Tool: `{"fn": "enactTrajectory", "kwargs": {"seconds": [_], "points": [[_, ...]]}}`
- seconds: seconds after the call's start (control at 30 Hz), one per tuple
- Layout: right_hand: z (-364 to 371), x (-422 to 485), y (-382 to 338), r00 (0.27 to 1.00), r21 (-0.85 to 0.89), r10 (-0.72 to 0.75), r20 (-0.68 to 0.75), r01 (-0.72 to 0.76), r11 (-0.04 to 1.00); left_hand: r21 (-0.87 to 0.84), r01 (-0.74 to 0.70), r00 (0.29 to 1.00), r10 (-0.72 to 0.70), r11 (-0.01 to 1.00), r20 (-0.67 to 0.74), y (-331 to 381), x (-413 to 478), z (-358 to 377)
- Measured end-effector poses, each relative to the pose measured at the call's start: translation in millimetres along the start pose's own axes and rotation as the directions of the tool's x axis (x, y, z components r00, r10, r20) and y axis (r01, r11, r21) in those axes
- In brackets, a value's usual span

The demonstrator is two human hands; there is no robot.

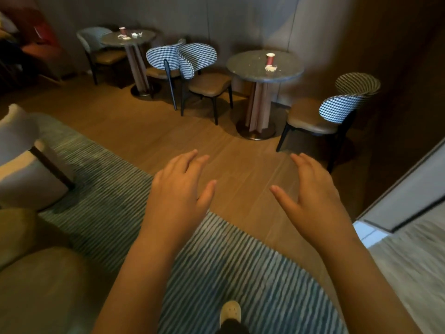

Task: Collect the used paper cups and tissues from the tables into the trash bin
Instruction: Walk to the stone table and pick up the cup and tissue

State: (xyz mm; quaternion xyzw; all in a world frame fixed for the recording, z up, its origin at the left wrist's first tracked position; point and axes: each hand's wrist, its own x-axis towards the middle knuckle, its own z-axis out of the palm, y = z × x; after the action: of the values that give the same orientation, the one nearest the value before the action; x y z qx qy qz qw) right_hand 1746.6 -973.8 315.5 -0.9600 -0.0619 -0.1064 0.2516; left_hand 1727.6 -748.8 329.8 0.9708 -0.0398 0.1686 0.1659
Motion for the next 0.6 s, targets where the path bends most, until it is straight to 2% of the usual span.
{"fn": "enactTrajectory", "kwargs": {"seconds": [0.17,0.33,0.43,0.6], "points": [[0.2,123.3,14.2,0.998,-0.015,0.004,-0.069,-0.005,1.000,-0.068,-0.049,0.996,0.044,0.996,-0.076,-2.7,136.2,35.9],[14.9,210.0,62.0,0.989,0.086,0.130,-0.073,-0.123,0.989,-0.073,-0.155,0.988,0.155,0.985,-0.005,11.8,250.6,89.2],[36.7,270.3,97.8,0.980,0.107,0.190,-0.059,-0.183,0.977,-0.054,-0.161,0.987,0.162,0.986,0.014,8.3,318.4,124.1],[52.4,395.7,148.2,0.982,0.123,0.181,-0.059,-0.172,0.977,0.004,-0.146,0.988,0.146,0.989,0.042,12.8,439.8,173.6]]}}
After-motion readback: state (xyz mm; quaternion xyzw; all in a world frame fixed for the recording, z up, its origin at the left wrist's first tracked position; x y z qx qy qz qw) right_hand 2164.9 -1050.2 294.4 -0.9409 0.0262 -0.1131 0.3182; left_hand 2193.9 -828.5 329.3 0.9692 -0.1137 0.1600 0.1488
